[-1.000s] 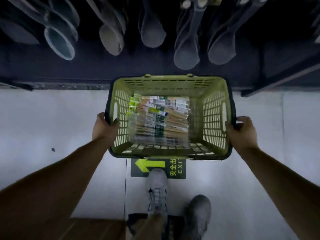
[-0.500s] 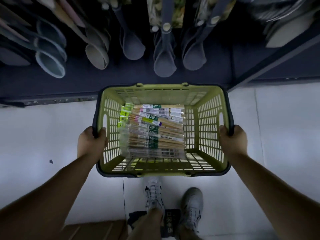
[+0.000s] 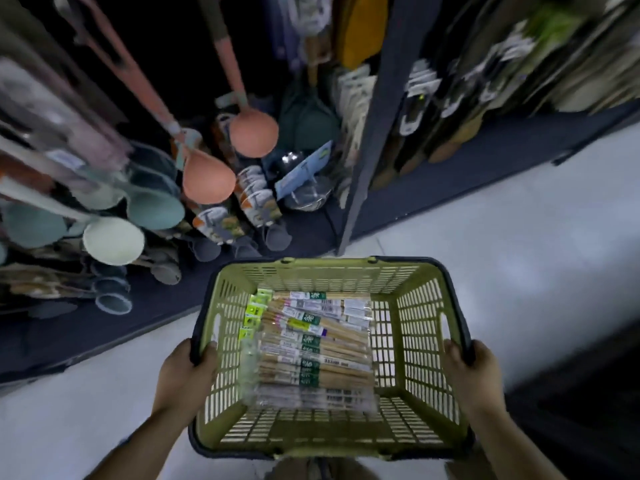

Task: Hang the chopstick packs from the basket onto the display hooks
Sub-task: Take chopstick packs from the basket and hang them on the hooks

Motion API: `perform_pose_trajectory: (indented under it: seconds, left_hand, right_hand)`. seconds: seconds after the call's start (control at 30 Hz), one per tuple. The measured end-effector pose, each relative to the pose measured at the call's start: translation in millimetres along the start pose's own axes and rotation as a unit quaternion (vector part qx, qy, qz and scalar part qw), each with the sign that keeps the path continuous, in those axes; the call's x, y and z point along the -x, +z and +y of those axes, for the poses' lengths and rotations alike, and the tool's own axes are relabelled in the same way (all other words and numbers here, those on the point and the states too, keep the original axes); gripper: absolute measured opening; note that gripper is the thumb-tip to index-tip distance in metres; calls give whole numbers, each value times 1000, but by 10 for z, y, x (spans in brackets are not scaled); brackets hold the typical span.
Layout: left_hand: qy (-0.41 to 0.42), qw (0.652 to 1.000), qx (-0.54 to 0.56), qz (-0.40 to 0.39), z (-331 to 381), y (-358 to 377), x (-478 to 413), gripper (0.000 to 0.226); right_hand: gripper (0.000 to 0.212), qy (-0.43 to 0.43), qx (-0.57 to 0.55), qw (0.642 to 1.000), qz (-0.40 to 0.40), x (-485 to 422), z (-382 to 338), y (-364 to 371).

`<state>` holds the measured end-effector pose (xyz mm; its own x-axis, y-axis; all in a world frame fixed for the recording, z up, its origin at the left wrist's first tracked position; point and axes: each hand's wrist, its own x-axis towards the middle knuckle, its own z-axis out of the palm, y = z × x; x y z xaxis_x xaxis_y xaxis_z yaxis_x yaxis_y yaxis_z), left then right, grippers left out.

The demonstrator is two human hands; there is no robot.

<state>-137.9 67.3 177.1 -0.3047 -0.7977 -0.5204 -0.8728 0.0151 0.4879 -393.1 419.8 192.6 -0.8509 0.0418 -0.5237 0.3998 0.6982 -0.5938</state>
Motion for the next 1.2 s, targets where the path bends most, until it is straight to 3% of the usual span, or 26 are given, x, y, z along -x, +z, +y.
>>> perform_pose_trajectory:
  seconds: [0.27,0.57,0.9,1.1,1.2]
  left_hand:
    - [124,990,-58,-43,1620,-47,487,33]
    - [246,961,-95,-79,3234,703,853,25]
    - [305,935,-109,-147,4778,1892,697,28]
    - [359,902,-127,-204,5947,2550,476,37]
    - [381,886,-150,-220,6565,2867,463,31]
  right_hand:
    - [14,50,-101,991,67,384,-139,-1454]
    - [20,91,-162,960,208,324,188,-2494]
    - [20,161,-173,923,303,-368,191,-3308]
    - [24,221,-191,889,352,-984,-10,-3607]
    - [20,239,-201,878,362,-1319,-109,-3827]
